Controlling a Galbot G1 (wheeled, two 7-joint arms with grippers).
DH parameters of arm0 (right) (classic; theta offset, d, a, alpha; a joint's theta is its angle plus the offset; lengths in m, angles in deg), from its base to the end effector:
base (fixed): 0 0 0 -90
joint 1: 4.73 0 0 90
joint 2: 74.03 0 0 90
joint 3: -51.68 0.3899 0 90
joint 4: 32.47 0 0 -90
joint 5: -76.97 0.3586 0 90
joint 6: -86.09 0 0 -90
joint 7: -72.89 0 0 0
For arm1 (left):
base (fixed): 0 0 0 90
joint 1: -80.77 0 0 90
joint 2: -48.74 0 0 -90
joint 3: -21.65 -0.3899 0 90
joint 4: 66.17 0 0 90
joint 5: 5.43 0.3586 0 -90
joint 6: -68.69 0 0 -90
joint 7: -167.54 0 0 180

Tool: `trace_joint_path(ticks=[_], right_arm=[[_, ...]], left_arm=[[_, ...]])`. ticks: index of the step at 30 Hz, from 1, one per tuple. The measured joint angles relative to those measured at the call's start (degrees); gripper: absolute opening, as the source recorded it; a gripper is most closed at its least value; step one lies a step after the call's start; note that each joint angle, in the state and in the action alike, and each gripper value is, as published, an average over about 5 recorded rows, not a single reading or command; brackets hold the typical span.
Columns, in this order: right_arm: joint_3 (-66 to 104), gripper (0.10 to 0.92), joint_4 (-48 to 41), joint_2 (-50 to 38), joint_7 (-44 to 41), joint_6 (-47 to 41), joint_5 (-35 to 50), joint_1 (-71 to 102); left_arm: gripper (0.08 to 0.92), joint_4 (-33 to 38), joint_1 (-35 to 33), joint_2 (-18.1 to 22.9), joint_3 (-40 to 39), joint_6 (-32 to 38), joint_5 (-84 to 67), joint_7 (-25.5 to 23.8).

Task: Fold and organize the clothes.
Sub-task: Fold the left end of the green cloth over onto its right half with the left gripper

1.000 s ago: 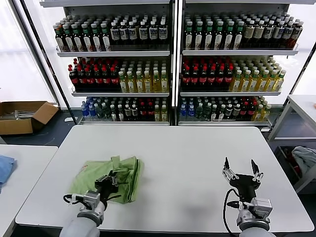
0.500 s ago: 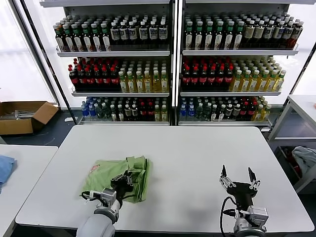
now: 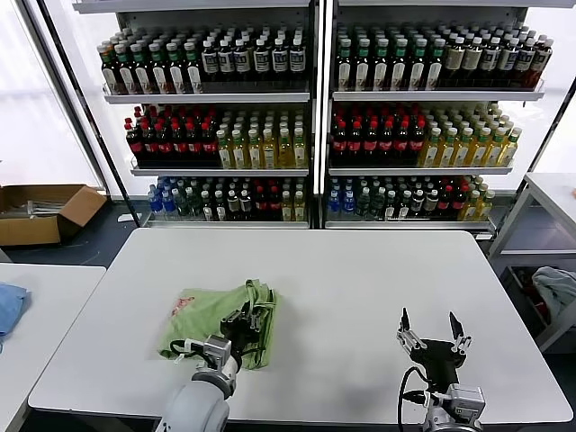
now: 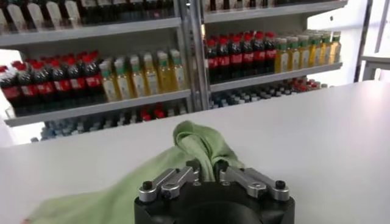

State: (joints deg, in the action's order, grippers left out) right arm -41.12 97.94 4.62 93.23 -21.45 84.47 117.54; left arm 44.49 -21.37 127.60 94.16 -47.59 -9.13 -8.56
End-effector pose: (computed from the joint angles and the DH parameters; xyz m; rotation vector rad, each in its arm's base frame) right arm 0.1468 -0.0179 -0.2783 -0.2834 -2.9550 0.0845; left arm 0.2544 -0.0481 -0.3390 -0.3762 -2.7687 -0.1776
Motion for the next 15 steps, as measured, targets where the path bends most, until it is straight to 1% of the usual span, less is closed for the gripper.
trace_joint_path(ticks=[6,15], right_arm=[[-0.36,0.823,-0.12,0.27,0.05,-0.01,-0.47,-0.17],[-0.44,0.823,-0.5,0.29,-0.05,0.14,-0.42,-0.63]], left_arm=[[0.442,-1.78,-0.8,1.23,-1.87,1.23,-0.43,-0.08],[0.701,-2.03,-2.76,0.88,-2.56,1.25,-4.06,-0.11]])
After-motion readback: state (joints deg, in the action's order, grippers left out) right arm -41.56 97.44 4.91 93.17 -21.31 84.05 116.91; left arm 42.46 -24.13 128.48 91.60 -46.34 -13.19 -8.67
